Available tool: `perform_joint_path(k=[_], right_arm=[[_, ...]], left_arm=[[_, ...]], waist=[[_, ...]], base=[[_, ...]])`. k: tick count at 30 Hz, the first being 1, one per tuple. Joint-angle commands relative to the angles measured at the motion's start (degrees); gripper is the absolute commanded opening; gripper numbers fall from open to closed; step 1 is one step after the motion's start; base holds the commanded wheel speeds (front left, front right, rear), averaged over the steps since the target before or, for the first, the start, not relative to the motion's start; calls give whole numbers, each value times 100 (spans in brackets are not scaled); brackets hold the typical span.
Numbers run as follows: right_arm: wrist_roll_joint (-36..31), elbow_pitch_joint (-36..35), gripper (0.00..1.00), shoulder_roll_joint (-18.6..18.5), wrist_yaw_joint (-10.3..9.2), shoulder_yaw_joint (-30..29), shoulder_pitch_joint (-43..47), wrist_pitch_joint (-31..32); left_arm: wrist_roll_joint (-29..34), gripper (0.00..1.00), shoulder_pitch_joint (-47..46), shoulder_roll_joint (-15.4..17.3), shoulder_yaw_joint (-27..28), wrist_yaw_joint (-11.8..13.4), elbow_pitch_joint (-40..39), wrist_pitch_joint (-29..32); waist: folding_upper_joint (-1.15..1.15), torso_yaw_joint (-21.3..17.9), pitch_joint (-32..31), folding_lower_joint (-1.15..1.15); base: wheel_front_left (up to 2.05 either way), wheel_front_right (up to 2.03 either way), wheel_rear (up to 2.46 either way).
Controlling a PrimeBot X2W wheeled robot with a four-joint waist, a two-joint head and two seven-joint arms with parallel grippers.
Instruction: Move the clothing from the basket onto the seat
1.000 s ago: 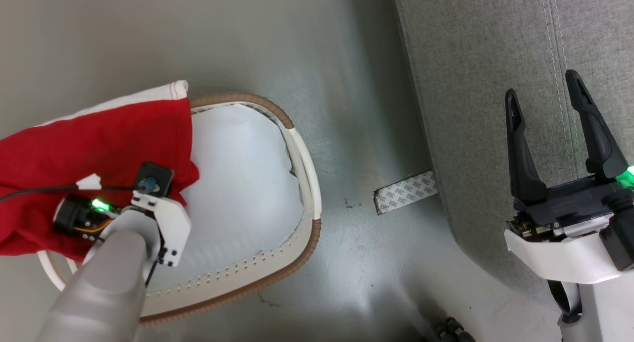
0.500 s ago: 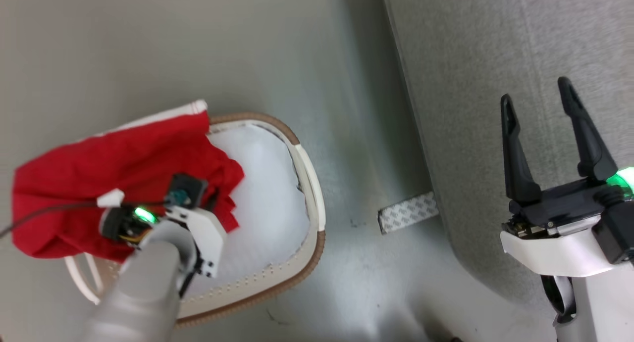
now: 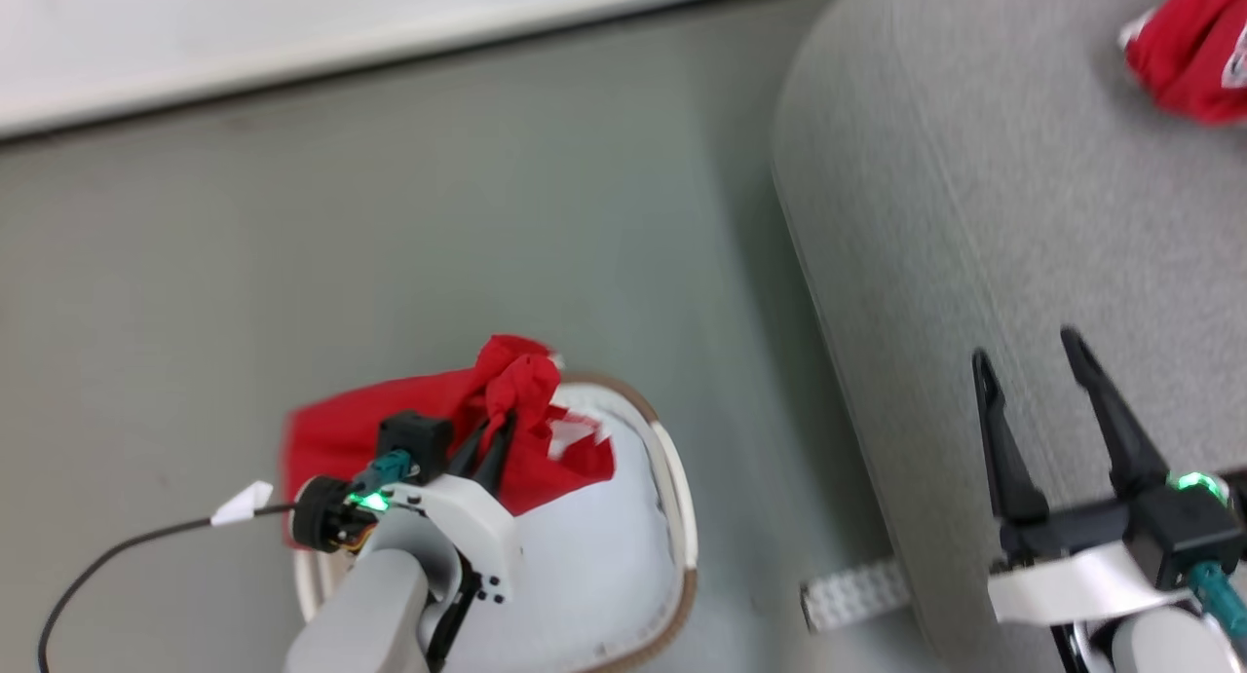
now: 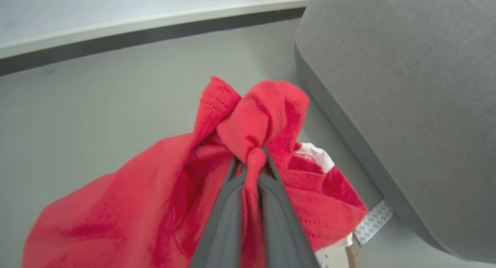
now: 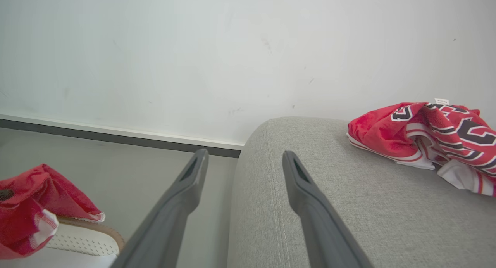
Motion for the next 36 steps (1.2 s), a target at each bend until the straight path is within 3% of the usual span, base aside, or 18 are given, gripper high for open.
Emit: perform_joint_path(k=[1,11,23,29,36], right_arm=[[-52,104,100,-64,-17,-45,223,5],[121,330,100,-33,-17,82,936,4],[140,135,100,8,-16,664,1543,5],[169,-55,100,-74,-16,1290,1645,5],[369,-123,100,-181,-16,2220,1477,21]], left_arm=[[-105,0,223,-10,52,45,-246,-16],[-434,0,1153,149,231,423,-2448,610],[-623,0,2247,596,379,969,-5406,1803],[-611,0,2397,701,420,1158,-6202,2119],[-596,0,2420,679,346,1218,-6530,2239]], waist=[[0,550,-1035,1],[0,851,-2065,1],[0,709,-2682,1],[0,671,-2732,1],[0,704,-2758,1]], base=[[0,0,0],[0,0,0],[0,0,0],[0,0,0],[0,0,0]])
